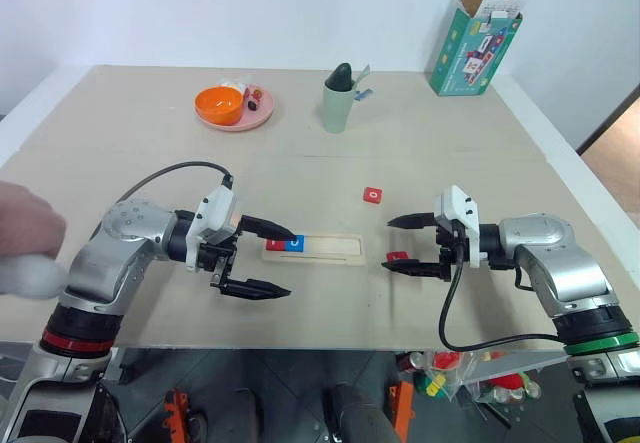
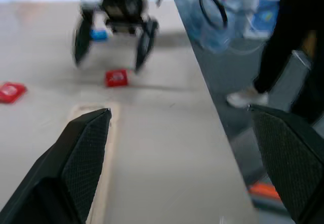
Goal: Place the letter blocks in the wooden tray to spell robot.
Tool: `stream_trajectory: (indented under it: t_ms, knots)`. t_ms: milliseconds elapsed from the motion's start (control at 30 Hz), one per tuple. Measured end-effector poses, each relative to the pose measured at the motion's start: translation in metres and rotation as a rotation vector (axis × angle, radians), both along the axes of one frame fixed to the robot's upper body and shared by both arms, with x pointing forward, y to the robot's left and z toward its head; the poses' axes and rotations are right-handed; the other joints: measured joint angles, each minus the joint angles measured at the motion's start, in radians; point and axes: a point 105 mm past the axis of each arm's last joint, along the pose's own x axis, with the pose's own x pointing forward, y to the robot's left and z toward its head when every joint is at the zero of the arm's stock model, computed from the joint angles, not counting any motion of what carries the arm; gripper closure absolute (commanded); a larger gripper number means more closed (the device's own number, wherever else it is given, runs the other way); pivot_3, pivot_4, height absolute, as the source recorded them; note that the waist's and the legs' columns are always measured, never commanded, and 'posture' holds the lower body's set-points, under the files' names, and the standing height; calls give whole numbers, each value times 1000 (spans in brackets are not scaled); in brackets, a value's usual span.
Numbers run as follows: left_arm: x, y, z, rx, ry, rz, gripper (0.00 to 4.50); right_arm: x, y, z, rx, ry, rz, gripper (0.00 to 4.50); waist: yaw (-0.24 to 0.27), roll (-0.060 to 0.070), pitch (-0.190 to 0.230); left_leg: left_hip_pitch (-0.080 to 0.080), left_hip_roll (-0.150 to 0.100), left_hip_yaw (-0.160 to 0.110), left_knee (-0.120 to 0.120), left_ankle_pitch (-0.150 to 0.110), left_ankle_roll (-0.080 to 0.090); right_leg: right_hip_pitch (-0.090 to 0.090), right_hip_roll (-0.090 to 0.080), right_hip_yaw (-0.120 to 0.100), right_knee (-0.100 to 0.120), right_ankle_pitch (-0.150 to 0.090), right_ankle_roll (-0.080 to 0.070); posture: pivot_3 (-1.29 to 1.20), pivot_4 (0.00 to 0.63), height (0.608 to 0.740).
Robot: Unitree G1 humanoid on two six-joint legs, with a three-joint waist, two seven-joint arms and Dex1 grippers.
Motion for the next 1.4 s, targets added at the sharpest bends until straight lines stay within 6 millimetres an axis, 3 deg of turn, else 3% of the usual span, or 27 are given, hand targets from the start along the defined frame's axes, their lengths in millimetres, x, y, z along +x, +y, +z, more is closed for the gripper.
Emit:
stream_trajectory:
  t_ms: [133,400,533,733,967,1067,1200,1267,1400]
  knots:
    - [-8,-2,-13,-34,50,85,59,8,-9,-8,-68,4,27,0,0,0,0,6,0,1,0,0,0,7,0,0,-1,-2,-3,0,150,740]
    - [-10,-5,-12,-43,24,166,59,8,-15,-34,-106,51,65,0,3,0,0,7,-1,3,0,1,-1,8,-1,3,-1,-2,-4,0,150,740]
    - [-9,-4,-11,-37,21,193,0,13,-15,-34,-111,32,67,1082,1,0,0,9,0,4,0,1,-1,8,0,4,-1,-2,-4,0,150,740]
    - [-9,-2,-14,-33,27,226,0,15,-15,-35,-108,30,80,3197,1,0,0,11,0,7,0,1,-1,9,-1,6,-1,-2,-5,0,150,740]
    - [-9,2,-20,-26,44,256,0,16,-13,-31,-76,47,59,3294,0,0,0,12,0,9,0,1,-1,9,-1,8,-1,-2,-5,0,150,740]
    - [-5,9,-23,-31,47,308,0,17,5,-13,-6,48,66,3294,-5,1,1,12,0,9,-1,1,-1,9,0,8,-1,-2,-5,0,150,740]
    - [8,31,-30,-47,74,434,0,14,71,18,122,27,141,3294,-21,1,1,14,3,7,-3,1,-1,9,2,6,0,-1,-6,0,150,740]
    - [11,36,-32,-45,72,454,0,12,93,21,127,26,163,3294,-23,1,1,14,3,7,-4,1,-1,8,2,6,0,-1,-7,0,150,740]
    - [14,46,-35,-32,72,477,0,19,114,12,87,24,147,3294,-22,1,1,11,1,8,-4,1,-1,7,0,6,-1,-3,-7,0,150,740]
